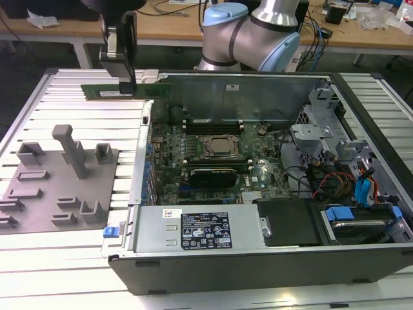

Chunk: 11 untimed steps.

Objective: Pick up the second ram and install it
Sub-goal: 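Pick up the second ram and move it above second insertion slot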

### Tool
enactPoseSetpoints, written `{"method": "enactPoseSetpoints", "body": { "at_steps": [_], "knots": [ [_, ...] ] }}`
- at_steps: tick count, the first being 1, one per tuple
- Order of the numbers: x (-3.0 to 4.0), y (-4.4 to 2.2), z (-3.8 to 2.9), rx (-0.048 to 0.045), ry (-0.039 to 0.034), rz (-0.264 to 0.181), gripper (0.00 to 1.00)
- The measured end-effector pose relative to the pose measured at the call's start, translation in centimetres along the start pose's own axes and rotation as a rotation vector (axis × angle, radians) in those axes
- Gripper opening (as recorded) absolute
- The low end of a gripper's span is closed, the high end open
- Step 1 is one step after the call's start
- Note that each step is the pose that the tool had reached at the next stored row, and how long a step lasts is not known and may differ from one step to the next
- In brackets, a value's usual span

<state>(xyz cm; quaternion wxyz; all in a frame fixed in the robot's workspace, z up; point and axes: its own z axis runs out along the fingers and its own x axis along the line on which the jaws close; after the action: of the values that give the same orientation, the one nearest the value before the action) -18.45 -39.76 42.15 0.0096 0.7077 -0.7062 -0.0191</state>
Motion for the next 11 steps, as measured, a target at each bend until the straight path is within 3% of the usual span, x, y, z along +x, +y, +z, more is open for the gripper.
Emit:
{"method": "enactPoseSetpoints", "body": {
  "at_steps": [1, 3, 6, 11],
  "knots": [
    [-0.03, -0.63, -0.01, -0.0003, -0.0001, 0.0, 0.13],
    [-0.04, -1.14, -0.02, -0.0007, 0.0, 0.0, 0.13],
    [-0.09, -2.8, -0.05, -0.0015, -0.0001, 0.0, 0.13],
    [-0.13, -4.41, -0.06, -0.0024, -0.0001, 0.0, 0.13]
  ]
}}
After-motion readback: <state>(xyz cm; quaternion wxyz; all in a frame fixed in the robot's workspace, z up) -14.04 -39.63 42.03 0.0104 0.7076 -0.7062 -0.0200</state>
